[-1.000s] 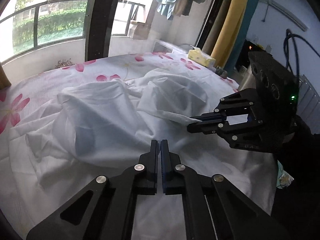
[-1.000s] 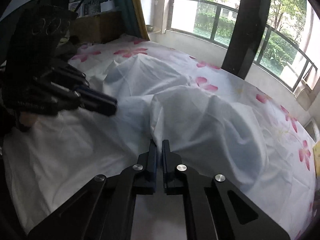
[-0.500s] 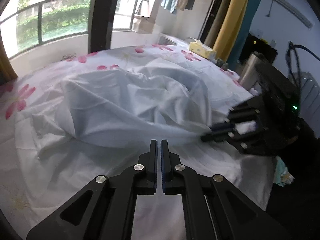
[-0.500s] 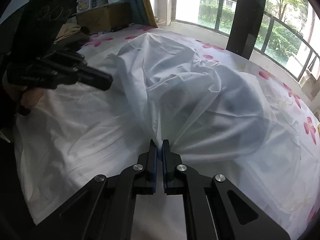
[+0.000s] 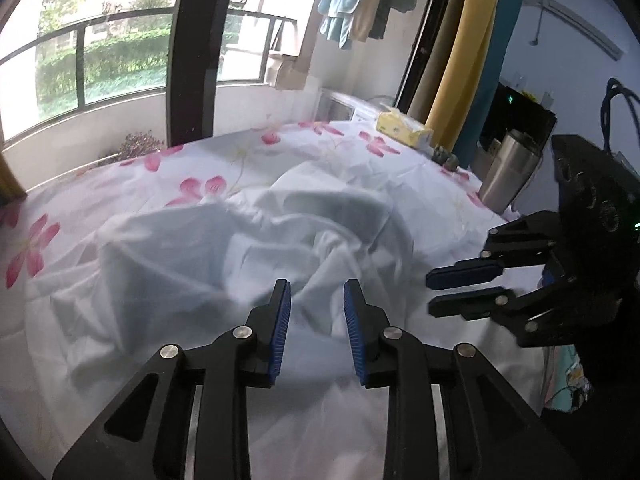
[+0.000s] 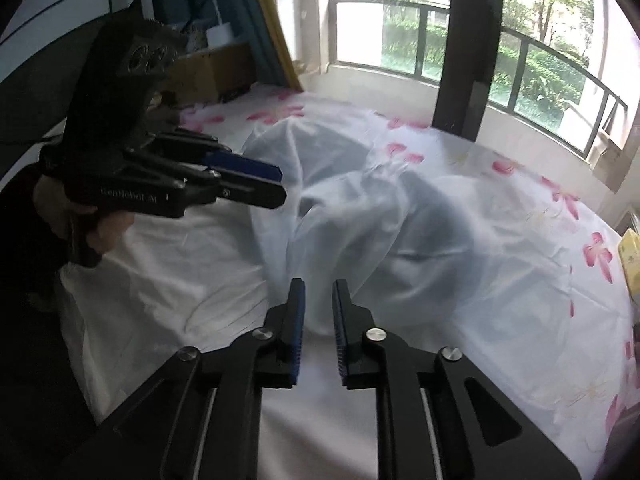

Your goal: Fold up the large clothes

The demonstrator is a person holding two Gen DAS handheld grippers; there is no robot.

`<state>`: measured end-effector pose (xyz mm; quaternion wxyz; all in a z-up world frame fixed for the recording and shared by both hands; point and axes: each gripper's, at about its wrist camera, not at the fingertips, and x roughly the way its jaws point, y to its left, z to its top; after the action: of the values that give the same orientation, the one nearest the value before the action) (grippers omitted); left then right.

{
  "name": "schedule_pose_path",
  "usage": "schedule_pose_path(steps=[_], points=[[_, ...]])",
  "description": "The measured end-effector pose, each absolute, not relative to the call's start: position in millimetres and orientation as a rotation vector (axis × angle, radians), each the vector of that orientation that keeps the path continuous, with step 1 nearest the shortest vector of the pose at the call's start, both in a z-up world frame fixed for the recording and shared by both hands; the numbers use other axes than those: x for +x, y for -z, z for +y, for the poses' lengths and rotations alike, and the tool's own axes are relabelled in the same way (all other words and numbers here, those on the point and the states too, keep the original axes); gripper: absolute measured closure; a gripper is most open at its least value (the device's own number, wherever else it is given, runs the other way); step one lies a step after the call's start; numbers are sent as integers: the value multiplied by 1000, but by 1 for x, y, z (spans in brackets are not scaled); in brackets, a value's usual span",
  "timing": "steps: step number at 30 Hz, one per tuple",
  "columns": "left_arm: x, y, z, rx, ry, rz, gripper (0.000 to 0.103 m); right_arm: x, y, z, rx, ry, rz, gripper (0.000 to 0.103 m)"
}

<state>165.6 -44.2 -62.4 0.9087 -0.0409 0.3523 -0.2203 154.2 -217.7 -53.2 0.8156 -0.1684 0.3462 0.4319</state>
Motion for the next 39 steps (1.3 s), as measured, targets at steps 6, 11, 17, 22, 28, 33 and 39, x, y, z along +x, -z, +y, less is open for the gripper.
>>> schedule_pose_path(steps=[6,11,17,22,28,33,39], points=[[200,91,-58,-82,419,849,74,192,67,-217,-344,-815,786,85],[197,109,-70,-49,455,901,74,214,62,-220,-336,-711,764,84],[187,105,-67,-43,457,916,74,233,75,-219,-347,-630,796,64],[168,86,-51,-60,428,834,74,229,86,-218,-363,-615,823,63],[163,78,-11,-55,215,774,74,226,87,-218,-349,-587,833,62],[167,90,12,-101,115,811,74,224,86,-216,-349,-562,834,61],[162,97,12,-100,107,810,73,222,84,-216,-341,-536,837,58]])
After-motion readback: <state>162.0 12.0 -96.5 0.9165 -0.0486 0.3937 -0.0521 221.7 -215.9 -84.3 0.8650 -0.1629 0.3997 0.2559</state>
